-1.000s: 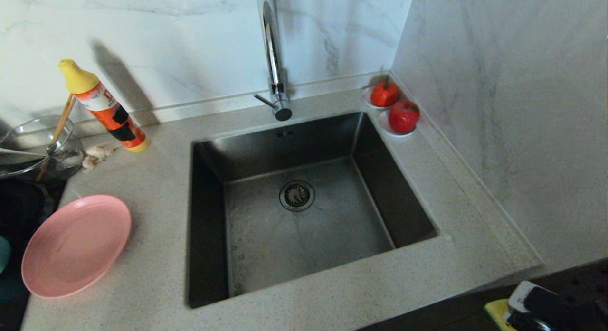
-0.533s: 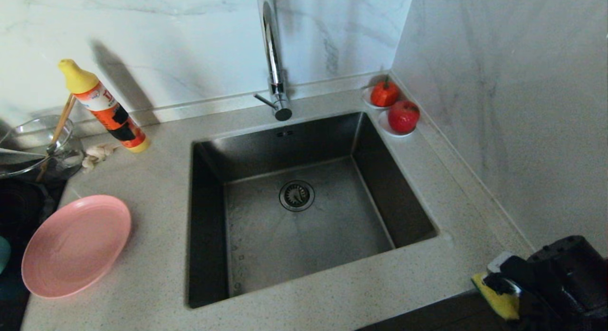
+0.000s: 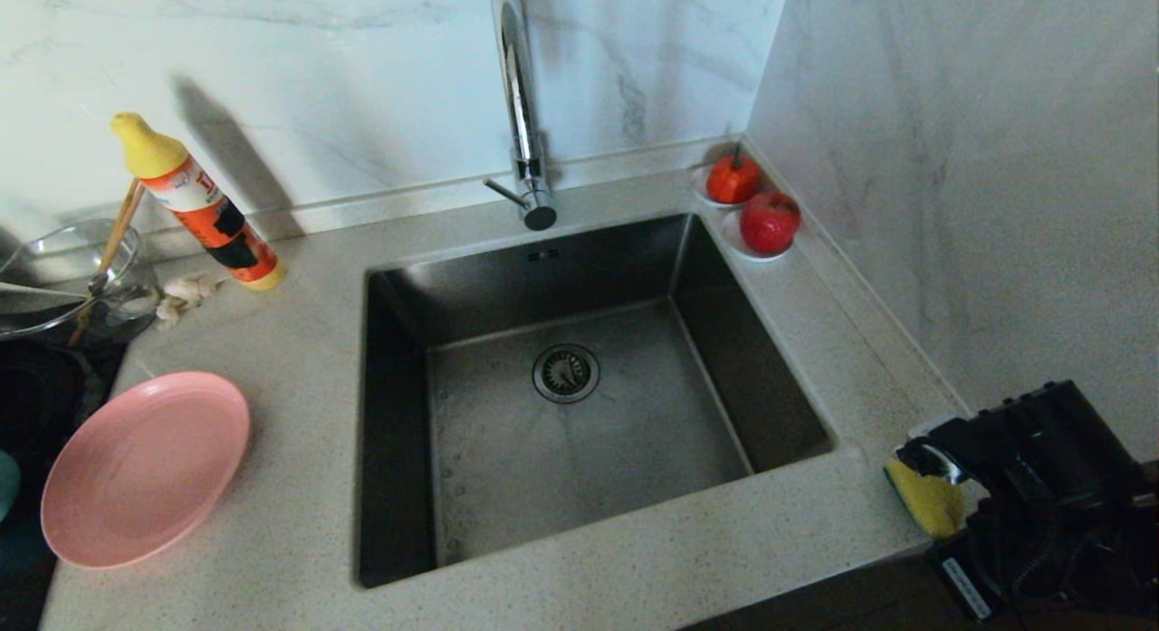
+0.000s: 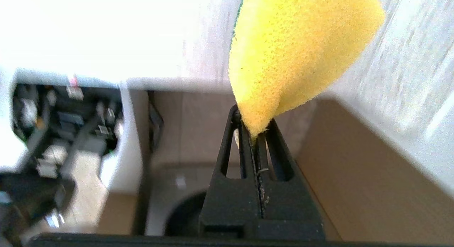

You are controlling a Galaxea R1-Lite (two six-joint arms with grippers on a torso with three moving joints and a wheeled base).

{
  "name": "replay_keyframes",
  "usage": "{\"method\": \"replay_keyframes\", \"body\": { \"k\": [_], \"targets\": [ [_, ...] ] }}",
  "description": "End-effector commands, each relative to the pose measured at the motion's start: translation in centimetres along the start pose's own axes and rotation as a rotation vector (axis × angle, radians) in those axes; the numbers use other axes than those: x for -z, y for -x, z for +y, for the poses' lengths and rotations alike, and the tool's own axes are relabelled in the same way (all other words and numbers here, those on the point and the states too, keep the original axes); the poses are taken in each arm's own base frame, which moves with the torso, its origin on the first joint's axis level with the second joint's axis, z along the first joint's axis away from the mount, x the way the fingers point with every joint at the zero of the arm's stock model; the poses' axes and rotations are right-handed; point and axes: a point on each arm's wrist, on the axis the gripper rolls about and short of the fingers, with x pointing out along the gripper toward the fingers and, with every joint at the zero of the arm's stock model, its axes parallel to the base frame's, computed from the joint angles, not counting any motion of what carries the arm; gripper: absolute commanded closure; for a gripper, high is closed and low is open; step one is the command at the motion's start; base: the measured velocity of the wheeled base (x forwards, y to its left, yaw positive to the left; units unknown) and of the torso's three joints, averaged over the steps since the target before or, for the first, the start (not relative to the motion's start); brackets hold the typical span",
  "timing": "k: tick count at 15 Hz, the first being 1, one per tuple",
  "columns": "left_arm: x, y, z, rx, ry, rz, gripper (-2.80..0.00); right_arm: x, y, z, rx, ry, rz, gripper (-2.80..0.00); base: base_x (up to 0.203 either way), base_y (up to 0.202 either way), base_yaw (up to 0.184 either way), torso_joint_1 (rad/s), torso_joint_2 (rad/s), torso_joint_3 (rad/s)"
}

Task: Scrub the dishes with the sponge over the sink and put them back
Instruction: Put down the sponge

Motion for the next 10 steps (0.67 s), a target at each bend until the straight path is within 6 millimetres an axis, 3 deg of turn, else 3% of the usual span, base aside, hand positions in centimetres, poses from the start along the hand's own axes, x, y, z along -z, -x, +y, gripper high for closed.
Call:
{"method": "replay_keyframes", "body": {
  "k": [1,10],
  "targets": [
    [0.0,0.0,0.0,0.0,0.001,-0.001,0.0,-0.7,-1.3,0.4,0.004,-0.008,0.008,0.0,0.0,0.0,0.0,0.0,0.0,0.0],
    [0.0,0.0,0.0,0.0,0.001,0.001,0.0,-2.3,-2.6,0.4,0.018,0.011,0.008,0.0,0.0,0.0,0.0,0.0,0.0,0.0]
  ]
}}
